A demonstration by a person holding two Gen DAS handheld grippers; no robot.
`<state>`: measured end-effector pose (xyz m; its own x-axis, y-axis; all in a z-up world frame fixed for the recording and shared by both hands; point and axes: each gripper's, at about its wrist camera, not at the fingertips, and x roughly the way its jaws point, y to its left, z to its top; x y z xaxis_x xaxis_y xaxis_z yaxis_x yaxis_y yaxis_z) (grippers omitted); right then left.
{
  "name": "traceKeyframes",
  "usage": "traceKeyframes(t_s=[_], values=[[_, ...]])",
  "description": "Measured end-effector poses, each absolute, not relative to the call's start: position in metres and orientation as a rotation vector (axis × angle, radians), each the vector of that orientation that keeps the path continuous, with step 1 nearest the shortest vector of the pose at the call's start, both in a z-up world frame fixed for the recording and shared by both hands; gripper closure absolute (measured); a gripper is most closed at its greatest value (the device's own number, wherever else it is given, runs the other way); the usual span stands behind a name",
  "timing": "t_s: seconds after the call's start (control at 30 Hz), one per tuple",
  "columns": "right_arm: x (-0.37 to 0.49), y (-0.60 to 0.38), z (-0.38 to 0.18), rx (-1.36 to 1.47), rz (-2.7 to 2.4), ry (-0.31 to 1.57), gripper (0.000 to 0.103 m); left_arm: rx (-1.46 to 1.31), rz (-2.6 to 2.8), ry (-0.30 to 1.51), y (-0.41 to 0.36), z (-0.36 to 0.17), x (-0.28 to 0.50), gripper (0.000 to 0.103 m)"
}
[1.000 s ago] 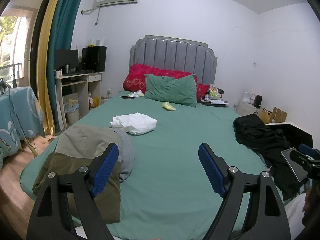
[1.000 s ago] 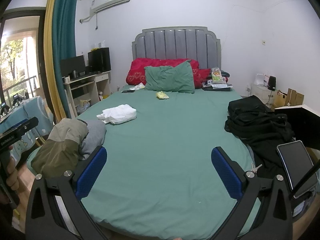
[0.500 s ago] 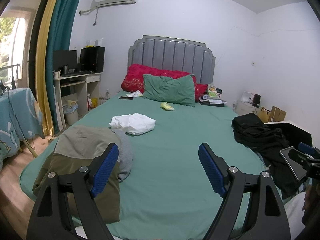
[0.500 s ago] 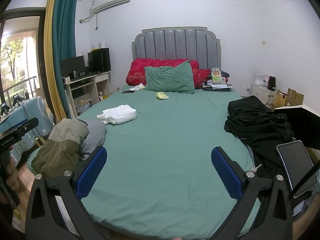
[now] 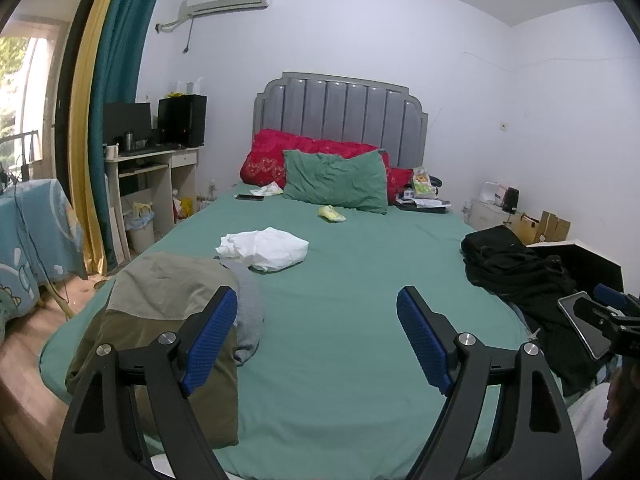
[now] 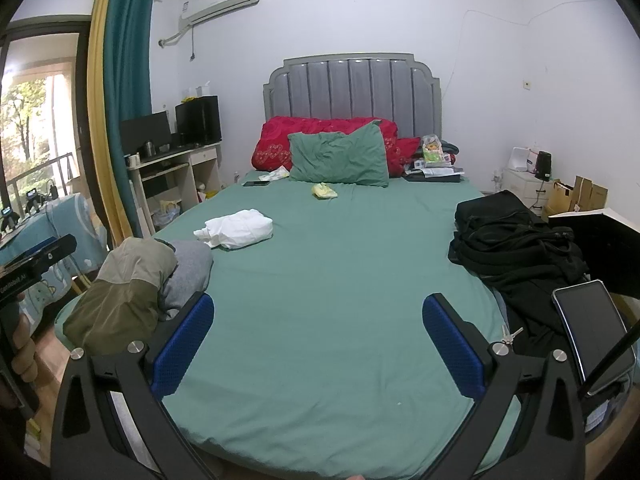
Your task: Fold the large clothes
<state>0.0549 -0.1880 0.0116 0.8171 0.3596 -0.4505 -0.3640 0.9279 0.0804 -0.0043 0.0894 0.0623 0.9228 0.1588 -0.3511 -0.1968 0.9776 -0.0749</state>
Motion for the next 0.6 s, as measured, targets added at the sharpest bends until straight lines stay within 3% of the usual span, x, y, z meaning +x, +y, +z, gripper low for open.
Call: traceKeyframes(t_s=[0.6], values=[[0.0523, -0.1854, 0.0123, -0.009, 0.384, 0.480, 0.000, -0.106, 0.179, 0.352, 0.0893, 0.0630, -0.0081, 0.018]])
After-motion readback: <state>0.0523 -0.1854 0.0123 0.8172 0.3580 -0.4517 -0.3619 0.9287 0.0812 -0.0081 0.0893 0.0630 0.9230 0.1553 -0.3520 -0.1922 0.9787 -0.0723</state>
